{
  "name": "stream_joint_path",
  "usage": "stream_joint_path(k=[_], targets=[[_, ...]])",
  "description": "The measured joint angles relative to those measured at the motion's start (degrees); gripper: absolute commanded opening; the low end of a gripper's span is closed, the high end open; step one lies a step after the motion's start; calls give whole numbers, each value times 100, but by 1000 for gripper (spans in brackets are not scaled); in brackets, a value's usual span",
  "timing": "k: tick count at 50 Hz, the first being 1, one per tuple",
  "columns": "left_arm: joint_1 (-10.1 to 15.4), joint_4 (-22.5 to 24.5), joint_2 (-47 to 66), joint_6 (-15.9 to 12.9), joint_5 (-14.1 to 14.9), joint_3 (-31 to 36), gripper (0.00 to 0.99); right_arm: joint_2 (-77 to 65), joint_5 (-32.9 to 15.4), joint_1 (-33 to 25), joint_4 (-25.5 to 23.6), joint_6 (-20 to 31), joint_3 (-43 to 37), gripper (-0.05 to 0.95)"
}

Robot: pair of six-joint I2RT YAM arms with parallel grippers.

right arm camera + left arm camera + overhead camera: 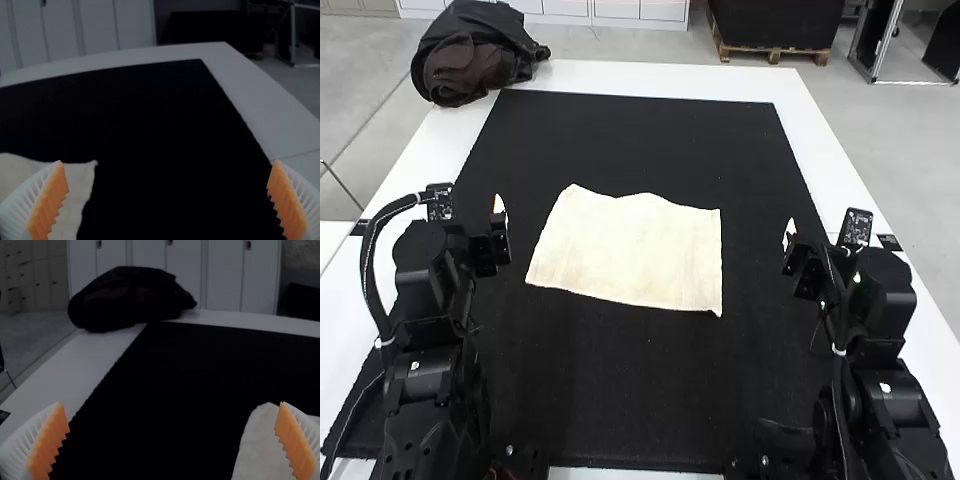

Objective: Fold the towel.

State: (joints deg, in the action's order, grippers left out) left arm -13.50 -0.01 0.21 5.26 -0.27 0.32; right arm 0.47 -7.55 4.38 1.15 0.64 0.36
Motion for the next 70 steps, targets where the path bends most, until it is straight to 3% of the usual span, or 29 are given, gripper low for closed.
stream_joint_path(k=[70], targets=[[0,2,0,-2,2,-2,967,-2,114,-2,-26,111,0,921]])
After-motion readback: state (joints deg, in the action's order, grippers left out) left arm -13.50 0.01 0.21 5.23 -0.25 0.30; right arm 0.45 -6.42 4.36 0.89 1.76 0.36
